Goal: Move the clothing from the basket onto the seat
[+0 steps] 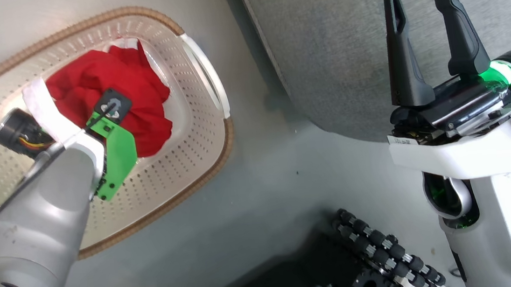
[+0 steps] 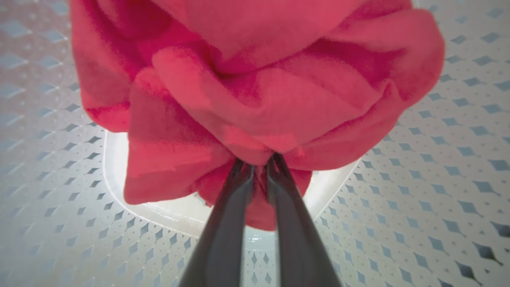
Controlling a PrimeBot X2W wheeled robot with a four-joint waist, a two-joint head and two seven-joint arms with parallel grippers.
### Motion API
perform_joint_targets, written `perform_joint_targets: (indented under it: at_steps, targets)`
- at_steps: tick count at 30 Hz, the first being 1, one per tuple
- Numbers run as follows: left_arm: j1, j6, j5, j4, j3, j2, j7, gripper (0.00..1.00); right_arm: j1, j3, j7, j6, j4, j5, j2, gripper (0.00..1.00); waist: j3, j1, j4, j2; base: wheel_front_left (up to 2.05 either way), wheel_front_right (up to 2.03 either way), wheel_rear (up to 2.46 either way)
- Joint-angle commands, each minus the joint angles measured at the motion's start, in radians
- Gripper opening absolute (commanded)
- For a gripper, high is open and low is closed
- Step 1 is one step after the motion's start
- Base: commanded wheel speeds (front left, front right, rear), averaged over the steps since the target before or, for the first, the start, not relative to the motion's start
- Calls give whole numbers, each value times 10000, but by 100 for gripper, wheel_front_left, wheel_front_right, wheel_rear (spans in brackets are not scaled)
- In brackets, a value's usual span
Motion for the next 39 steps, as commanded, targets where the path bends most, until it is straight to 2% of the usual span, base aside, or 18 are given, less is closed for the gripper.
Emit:
perform_joint_targets:
  at_steps: [1, 13, 24, 31, 35, 39]
  targets:
    - [246, 52, -111, 22, 72, -20, -116, 0, 110, -47, -30, -7, 71, -95, -4, 100, -1061, 0, 328, 0, 0, 0, 0]
    - [1836, 186, -879, 27, 502, -623, -1301, 0, 784, -261, -30, -7, 687, -548, -10, 100, -3686, 0, 880, 0, 0, 0, 0]
    - [3055, 451, -1744, 32, 1243, -1286, -3638, 0, 1919, -495, -30, -7, 1261, -590, -495, 100, -6292, 0, 1958, 0, 0, 0, 0]
    - [3703, 591, -2055, -400, 1708, -1513, -4358, 0, 2738, -447, -30, -7, 1634, -485, -718, 100, -7874, 0, 2484, 0, 0, 0, 0]
    - [4075, 1196, -1842, -1925, 2541, -1186, -4384, 0, 3204, -447, -30, -7, 1753, -417, -741, 100, -8605, 0, 2719, 0, 0, 0, 0]
    - [4888, 1706, -1166, -4134, 3846, -730, -4380, 0, 3575, -481, -30, -7, 1766, -325, -685, 100, -9027, 0, 2857, 0, 0, 0, 0]
